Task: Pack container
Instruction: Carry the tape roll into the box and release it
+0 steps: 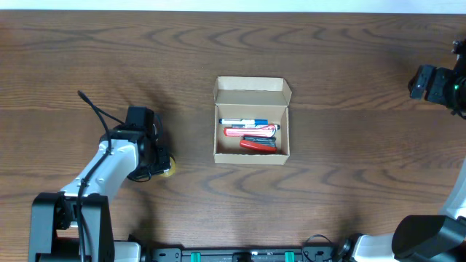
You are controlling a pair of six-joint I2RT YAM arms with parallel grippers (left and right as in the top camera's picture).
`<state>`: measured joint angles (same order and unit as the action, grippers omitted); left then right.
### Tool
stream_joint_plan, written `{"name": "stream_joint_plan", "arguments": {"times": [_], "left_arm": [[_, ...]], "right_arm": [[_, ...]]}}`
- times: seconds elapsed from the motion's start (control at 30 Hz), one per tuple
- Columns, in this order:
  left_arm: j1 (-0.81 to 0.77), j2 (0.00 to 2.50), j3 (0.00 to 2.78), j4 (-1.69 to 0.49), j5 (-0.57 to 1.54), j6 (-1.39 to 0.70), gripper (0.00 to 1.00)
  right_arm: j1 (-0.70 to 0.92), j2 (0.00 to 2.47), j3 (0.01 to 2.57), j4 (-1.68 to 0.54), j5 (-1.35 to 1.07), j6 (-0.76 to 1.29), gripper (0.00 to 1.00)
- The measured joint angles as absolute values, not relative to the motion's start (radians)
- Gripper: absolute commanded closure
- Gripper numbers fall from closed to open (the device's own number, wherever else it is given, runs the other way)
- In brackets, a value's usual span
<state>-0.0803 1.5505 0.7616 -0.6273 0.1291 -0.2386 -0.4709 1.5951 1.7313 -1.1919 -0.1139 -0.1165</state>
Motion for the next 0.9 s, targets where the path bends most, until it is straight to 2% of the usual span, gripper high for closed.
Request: {"name": "stream_joint_plan", "arguments": {"times": [0.17, 0.43, 0.6, 0.7, 0.9], "left_arm": [[-0.08, 1.546, 0.887, -0.733, 0.168, -0.176, 0.94], [-0.134, 1.494, 1.317, -0.872, 0.242, 0.044, 0.94], [-0.249, 1.485, 1.484, -0.883, 0.307, 0.325, 0.95], [-0.357, 1.483, 1.504, -0.876, 0.326, 0.531, 0.94], [-0.524, 1.529, 1.504, -0.878, 0.331, 0.776, 0.94]], "right_arm": [[-0.471, 1.595, 1.731, -1.191, -0.116, -0.117, 0.01], [-0.471, 1.595, 1.731, -1.189, -0.116, -0.117, 0.01], [-0.471, 1.595, 1.731, -1.188, -0.114, -0.12, 0.01], [-0.471, 1.595, 1.731, -1.184, -0.112, -0.12, 0.01], [-0.471, 1.595, 1.731, -1.184, -0.112, -0.121, 0.01]]}}
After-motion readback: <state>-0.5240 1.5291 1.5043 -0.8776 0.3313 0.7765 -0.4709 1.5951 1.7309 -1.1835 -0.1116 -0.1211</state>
